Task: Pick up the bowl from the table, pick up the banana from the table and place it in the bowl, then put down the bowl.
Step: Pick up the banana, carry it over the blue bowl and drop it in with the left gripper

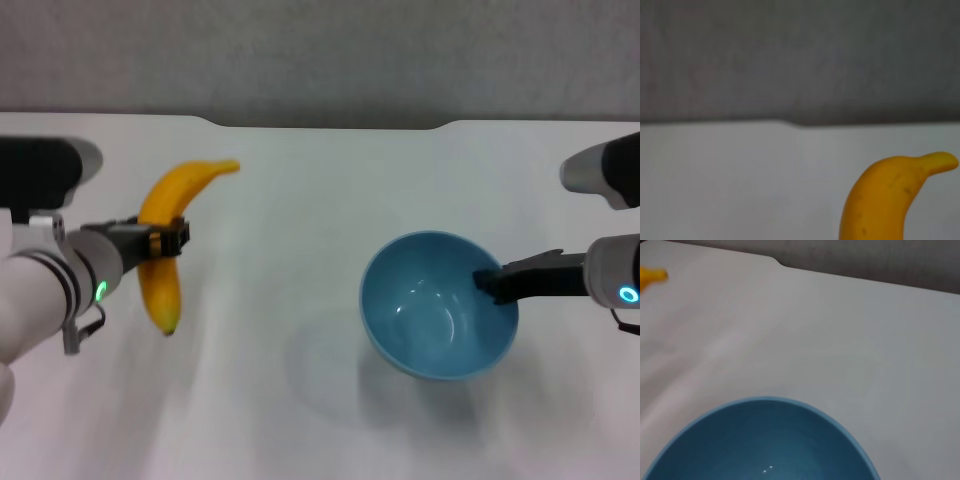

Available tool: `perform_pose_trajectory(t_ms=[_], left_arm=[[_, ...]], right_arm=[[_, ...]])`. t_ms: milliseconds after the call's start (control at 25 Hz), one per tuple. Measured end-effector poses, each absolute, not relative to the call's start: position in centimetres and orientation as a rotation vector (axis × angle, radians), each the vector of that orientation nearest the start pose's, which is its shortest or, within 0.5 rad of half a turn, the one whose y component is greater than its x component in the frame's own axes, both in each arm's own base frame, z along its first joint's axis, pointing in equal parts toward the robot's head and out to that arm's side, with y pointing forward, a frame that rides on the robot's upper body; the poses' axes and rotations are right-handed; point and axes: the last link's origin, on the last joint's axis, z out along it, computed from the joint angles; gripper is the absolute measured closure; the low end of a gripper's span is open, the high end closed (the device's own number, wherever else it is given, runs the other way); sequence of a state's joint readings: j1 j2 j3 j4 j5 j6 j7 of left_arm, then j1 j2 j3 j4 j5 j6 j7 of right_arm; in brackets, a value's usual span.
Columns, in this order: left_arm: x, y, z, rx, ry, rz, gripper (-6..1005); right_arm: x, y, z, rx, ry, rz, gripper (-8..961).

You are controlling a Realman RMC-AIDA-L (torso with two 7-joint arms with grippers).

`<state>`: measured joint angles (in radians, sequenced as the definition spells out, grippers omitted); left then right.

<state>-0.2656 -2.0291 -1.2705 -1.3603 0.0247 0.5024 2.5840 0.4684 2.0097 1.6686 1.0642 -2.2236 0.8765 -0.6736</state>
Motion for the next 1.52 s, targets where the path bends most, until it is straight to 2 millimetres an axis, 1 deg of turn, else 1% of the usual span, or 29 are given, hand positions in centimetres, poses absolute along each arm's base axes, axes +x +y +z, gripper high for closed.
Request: perform_pose_trajectory(t_ms=[80, 120, 160, 200, 240, 280, 320, 360, 440, 560, 680, 720, 920, 1120, 1520], left_arm=[[-20.9, 37.2, -1.2, -1.815, -1.017, -0.263, 499], [-20.0, 37.2, -1.1, -1.83, -0.996, -0.279, 499], [-18.5, 37.0, -1.1, -1.857, -0.965, -0.308, 500], [-18.5, 37.0, -1.1, -1.857, -0.965, -0.308, 500], [-17.6, 36.9, -1.2, -1.874, -0.949, -0.326, 500], [-15.9, 36.7, -1.4, -1.913, -0.931, -0.374, 497], [-15.9, 36.7, -1.4, -1.913, -0.931, -0.374, 494], [-15.3, 36.6, -1.6, -1.931, -0.93, -0.393, 492], [-14.0, 36.5, -2.3, -1.975, -0.925, -0.424, 486], [-12.9, 36.3, -3.7, -2.04, -0.921, -0.443, 478], [-12.2, 35.9, -4.8, -2.084, -0.913, -0.48, 469], [-12.0, 35.8, -5.1, -2.092, -0.907, -0.5, 467], [-11.7, 35.9, -5.5, -2.101, -0.885, -0.573, 453], [-11.3, 35.9, -5.6, -2.107, -0.866, -0.623, 439], [-11.4, 35.8, -6.5, -2.124, -0.858, -0.655, 411]], right_arm=[[23.9, 39.1, -1.9, -2.332, 1.038, 0.059, 919], [23.8, 39.2, -2.1, -2.337, 1.038, 0.053, 919], [23.7, 39.4, -2.4, -2.341, 1.039, 0.047, 919], [23.7, 39.5, -2.7, -2.344, 1.042, 0.041, 919], [23.6, 39.6, -2.9, -2.345, 1.046, 0.039, 919], [23.4, 39.9, -3.1, -2.345, 1.052, 0.046, 919], [23.4, 39.9, -3.1, -2.345, 1.052, 0.046, 919], [23.2, 40.1, -3.2, -2.346, 1.053, 0.054, 919], [22.6, 40.4, -3.4, -2.35, 1.059, 0.08, 919], [21.8, 40.7, -3.6, -2.35, 1.063, 0.131, 919], [21.0, 41.0, -3.7, -2.345, 1.077, 0.196, 919], [21.0, 41.0, -3.7, -2.345, 1.077, 0.196, 919], [20.5, 41.1, -3.7, -2.352, 1.084, 0.23, 919], [19.5, 41.0, -4.4, -2.388, 1.068, 0.235, 920], [18.7, 41.1, -5.5, -2.426, 1.075, 0.226, 920]])
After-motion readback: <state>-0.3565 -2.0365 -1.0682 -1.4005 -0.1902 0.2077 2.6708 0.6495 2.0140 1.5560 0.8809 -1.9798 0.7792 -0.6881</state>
